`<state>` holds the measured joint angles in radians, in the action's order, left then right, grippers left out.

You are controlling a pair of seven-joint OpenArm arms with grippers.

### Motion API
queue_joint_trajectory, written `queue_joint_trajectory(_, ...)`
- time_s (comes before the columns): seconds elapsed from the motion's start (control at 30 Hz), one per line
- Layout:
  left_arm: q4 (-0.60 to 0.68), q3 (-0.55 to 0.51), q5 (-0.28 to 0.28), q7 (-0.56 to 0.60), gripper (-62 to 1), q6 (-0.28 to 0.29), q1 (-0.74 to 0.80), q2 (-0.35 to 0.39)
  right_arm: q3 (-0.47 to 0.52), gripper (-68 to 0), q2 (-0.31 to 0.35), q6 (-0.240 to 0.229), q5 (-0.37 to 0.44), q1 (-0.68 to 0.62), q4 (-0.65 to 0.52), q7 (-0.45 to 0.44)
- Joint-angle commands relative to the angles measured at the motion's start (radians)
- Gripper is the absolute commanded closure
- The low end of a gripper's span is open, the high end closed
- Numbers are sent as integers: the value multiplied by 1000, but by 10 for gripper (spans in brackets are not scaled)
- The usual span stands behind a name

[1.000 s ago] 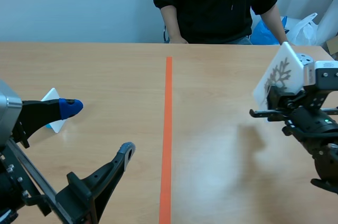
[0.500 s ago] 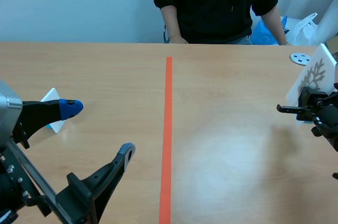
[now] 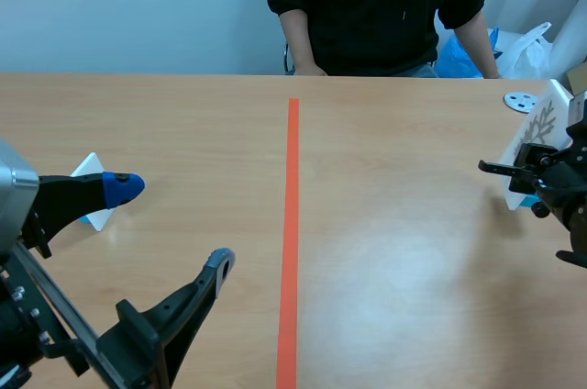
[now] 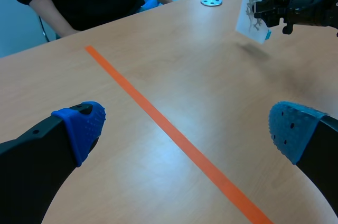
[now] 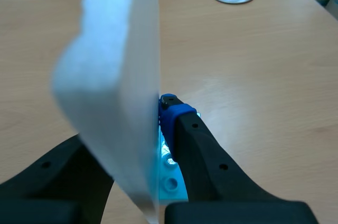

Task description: Sort the leaf by its shape. The table is split by an orange tape line. A compound leaf with several leaflets goes to the left side, a simple leaf with one blade goes to the right side. Return to the home posture when a red brick is placed on the table.

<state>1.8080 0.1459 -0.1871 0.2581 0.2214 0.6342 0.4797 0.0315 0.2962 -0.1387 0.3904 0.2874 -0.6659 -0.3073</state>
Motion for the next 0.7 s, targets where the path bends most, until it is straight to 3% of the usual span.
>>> queue_joint_trajectory(0.0,6,-4,-6,13,-623,2,3,-2,-5,-77,14,-8,6,41,-1,-9)
queue_joint_trajectory(0.33,6,-4,-6,13,-623,2,3,-2,-33,-137,14,-8,-27,44,45,-16)
queue_joint_trajectory(0.5,6,-4,-6,13,-623,2,3,-2,-33,-317,16,-15,-27,45,45,-56)
queue_joint_trajectory(0.67,6,-4,-6,13,-623,2,3,-2,-32,-433,32,-19,-23,44,26,-128)
